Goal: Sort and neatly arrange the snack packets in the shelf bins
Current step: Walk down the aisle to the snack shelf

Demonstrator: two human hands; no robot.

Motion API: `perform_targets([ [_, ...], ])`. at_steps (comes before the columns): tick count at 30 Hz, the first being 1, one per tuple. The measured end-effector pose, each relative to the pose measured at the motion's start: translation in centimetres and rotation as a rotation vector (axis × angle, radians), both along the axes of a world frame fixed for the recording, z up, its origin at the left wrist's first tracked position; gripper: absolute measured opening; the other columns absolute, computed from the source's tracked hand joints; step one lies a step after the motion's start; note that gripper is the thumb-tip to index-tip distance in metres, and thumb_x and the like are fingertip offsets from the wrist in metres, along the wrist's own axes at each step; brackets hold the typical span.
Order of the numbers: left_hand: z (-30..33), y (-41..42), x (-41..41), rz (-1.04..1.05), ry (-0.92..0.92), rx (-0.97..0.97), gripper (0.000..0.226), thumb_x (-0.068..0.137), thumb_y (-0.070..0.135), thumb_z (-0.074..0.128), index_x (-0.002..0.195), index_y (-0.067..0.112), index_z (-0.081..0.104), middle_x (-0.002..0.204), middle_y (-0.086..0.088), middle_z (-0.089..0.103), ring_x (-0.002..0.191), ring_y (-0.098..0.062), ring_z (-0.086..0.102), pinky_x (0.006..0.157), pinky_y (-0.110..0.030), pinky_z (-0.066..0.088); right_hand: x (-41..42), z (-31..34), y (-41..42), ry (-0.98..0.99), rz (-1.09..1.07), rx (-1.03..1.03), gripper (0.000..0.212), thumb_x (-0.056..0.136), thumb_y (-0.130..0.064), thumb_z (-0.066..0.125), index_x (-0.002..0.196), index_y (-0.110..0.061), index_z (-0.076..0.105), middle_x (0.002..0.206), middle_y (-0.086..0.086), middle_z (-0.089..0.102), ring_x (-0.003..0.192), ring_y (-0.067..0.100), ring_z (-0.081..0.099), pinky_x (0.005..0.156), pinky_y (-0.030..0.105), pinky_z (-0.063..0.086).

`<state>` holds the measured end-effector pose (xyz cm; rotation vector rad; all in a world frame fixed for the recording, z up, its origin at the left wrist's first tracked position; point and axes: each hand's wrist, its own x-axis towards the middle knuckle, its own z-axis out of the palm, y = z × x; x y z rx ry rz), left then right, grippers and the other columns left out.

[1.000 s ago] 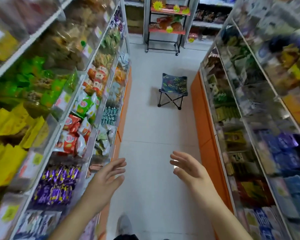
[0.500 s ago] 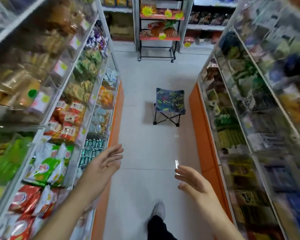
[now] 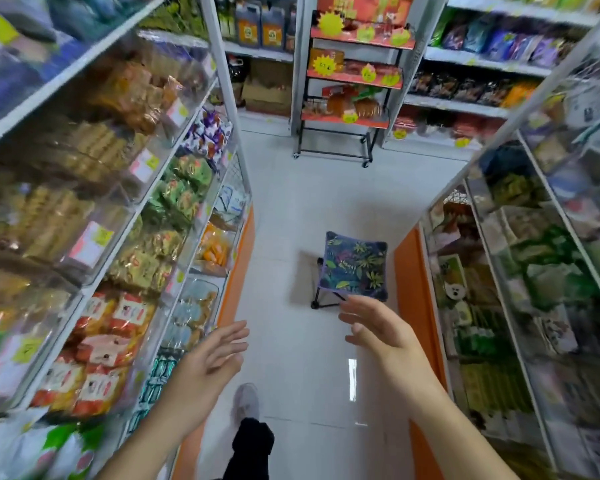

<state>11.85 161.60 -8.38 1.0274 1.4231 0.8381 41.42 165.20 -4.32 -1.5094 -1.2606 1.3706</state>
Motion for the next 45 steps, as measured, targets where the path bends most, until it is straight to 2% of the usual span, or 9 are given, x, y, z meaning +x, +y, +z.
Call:
perform_targets([
  [4, -0.2, 9.5, -1.3, -0.025, -0.031, -0.001, 0.047, 0.095, -0.006, 0.061, 0.128, 0.027, 0.063, 0.124, 0.018, 0.069, 0.114, -0.007, 0.067, 0.091, -0.024, 0.055, -1.6, 0.2, 6.9, -0.002, -0.046, -0.015, 0.038, 0.104, -0.002, 0.059, 0.134, -0.022, 0.066, 0.128, -0.009, 0.072, 0.122, 0.010, 0.066, 0.104, 0.044, 0.056],
  [10, 2.0, 23.8, -1.3, -0.093, -0.027, 0.032, 0.046, 0.096, -0.005, 0.061, 0.131, 0.026, 0.062, 0.126, 0.012, 0.069, 0.116, -0.009, 0.066, 0.101, -0.039, 0.052, -1.3, -0.3, 15.2, -0.018, -0.112, -0.091, 0.037, 0.105, -0.005, 0.059, 0.134, -0.028, 0.066, 0.129, -0.012, 0.071, 0.124, 0.008, 0.065, 0.107, 0.043, 0.054],
  [14, 3.5, 32.3, 0.2, -0.114, -0.024, 0.071, 0.045, 0.097, -0.003, 0.060, 0.133, 0.024, 0.061, 0.124, 0.015, 0.070, 0.114, -0.002, 0.066, 0.099, -0.036, 0.053, 0.7, -1.5, 20.6, 0.002, -0.156, -0.158, 0.036, 0.106, -0.007, 0.058, 0.132, -0.030, 0.067, 0.128, -0.012, 0.072, 0.124, 0.008, 0.065, 0.107, 0.046, 0.053],
  [20, 2.3, 42.8, 3.3, -0.099, 0.028, 0.088, 0.048, 0.096, -0.005, 0.061, 0.132, 0.027, 0.061, 0.127, 0.013, 0.069, 0.115, -0.007, 0.066, 0.104, -0.042, 0.051, 4.7, -4.1, 31.5, 0.017, -0.129, -0.171, 0.036, 0.104, -0.006, 0.060, 0.132, -0.027, 0.067, 0.127, -0.011, 0.073, 0.124, 0.010, 0.066, 0.107, 0.040, 0.054],
  [27, 1.7, 50.4, 4.2, 0.000, 0.047, 0.063, 0.047, 0.096, -0.006, 0.061, 0.133, 0.023, 0.061, 0.125, 0.011, 0.070, 0.117, -0.008, 0.066, 0.107, -0.037, 0.049, 5.2, -3.4, 46.3, -0.024, 0.009, -0.143, 0.037, 0.101, 0.002, 0.061, 0.127, -0.024, 0.070, 0.124, -0.010, 0.074, 0.123, 0.011, 0.067, 0.110, 0.043, 0.052],
  [33, 0.0, 55.7, 0.4, 0.100, 0.043, 0.073, 0.047, 0.097, -0.003, 0.061, 0.134, 0.026, 0.061, 0.129, 0.011, 0.068, 0.120, -0.011, 0.064, 0.107, -0.031, 0.048, -0.7, -2.7, 58.4, -0.014, 0.186, -0.103, 0.039, 0.103, 0.002, 0.058, 0.127, -0.026, 0.070, 0.128, -0.006, 0.072, 0.122, 0.014, 0.068, 0.106, 0.052, 0.053],
  [39, -2.0, 59.7, -3.5, 0.194, 0.002, 0.056, 0.044, 0.098, -0.001, 0.061, 0.133, 0.026, 0.063, 0.129, 0.008, 0.068, 0.121, -0.009, 0.063, 0.106, -0.025, 0.048, -8.8, -4.1, 67.2, 0.028, 0.361, -0.100, 0.036, 0.101, 0.004, 0.060, 0.128, -0.018, 0.069, 0.127, -0.002, 0.073, 0.121, 0.014, 0.068, 0.107, 0.043, 0.054],
  [42, -3.2, 60.6, -5.4, 0.236, -0.001, 0.014, 0.041, 0.101, 0.009, 0.062, 0.134, 0.033, 0.062, 0.131, 0.012, 0.067, 0.123, -0.006, 0.061, 0.105, -0.027, 0.048, -11.7, -4.8, 70.5, 0.009, 0.485, -0.114, 0.036, 0.098, 0.009, 0.061, 0.124, -0.014, 0.069, 0.124, -0.004, 0.073, 0.118, 0.015, 0.069, 0.101, 0.032, 0.054],
  [45, -4.3, 61.0, -6.2, 0.363, -0.053, 0.004, 0.035, 0.097, 0.034, 0.066, 0.132, 0.030, 0.064, 0.130, 0.015, 0.068, 0.123, -0.006, 0.062, 0.098, -0.026, 0.051, -14.2, -6.2, 73.5, 0.020, 0.610, -0.117, 0.038, 0.096, 0.012, 0.062, 0.119, -0.015, 0.070, 0.124, -0.001, 0.072, 0.118, 0.021, 0.068, 0.099, 0.035, 0.053],
])
